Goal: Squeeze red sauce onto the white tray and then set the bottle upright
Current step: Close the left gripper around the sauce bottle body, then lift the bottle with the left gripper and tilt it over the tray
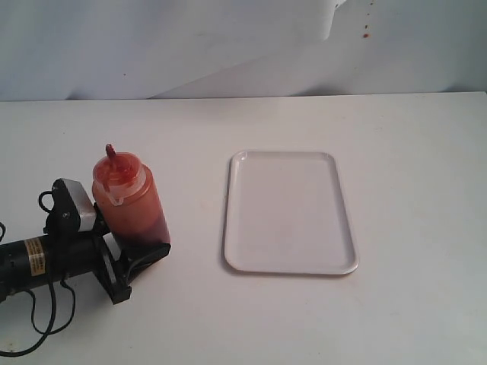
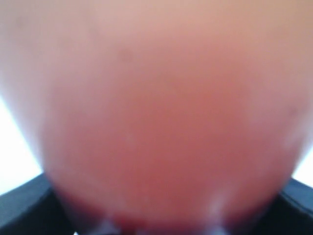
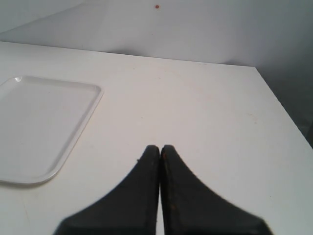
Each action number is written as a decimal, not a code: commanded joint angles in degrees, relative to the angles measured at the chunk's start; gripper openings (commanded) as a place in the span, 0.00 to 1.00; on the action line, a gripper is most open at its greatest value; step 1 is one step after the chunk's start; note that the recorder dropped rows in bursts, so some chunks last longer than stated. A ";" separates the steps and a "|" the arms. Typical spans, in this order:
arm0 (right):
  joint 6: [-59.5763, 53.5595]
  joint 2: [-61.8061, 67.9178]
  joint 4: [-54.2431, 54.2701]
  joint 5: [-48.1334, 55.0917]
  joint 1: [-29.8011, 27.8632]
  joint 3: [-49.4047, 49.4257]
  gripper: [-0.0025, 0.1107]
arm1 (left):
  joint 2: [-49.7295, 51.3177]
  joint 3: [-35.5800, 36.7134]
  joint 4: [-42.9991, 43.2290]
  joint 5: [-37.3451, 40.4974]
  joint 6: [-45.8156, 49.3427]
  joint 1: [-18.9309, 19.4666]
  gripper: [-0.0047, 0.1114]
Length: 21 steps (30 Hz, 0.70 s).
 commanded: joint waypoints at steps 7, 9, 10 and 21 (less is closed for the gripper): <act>0.09 -0.36 -0.14 -0.14 -0.34 0.17 0.02 | -1.04 -0.11 -0.19 -3.57 0.33 -0.22 0.04; 0.09 -0.36 -0.14 -0.14 -0.34 0.17 0.02 | -1.04 -0.11 0.31 -3.57 0.28 -0.22 0.04; 0.09 -0.36 -0.14 -0.14 -0.34 0.17 0.02 | -1.04 -0.11 0.68 -3.57 0.28 -0.22 0.04; 0.09 -0.36 -0.14 -0.14 -0.34 0.17 0.02 | -1.04 -0.11 2.88 -3.57 -0.10 -0.22 0.04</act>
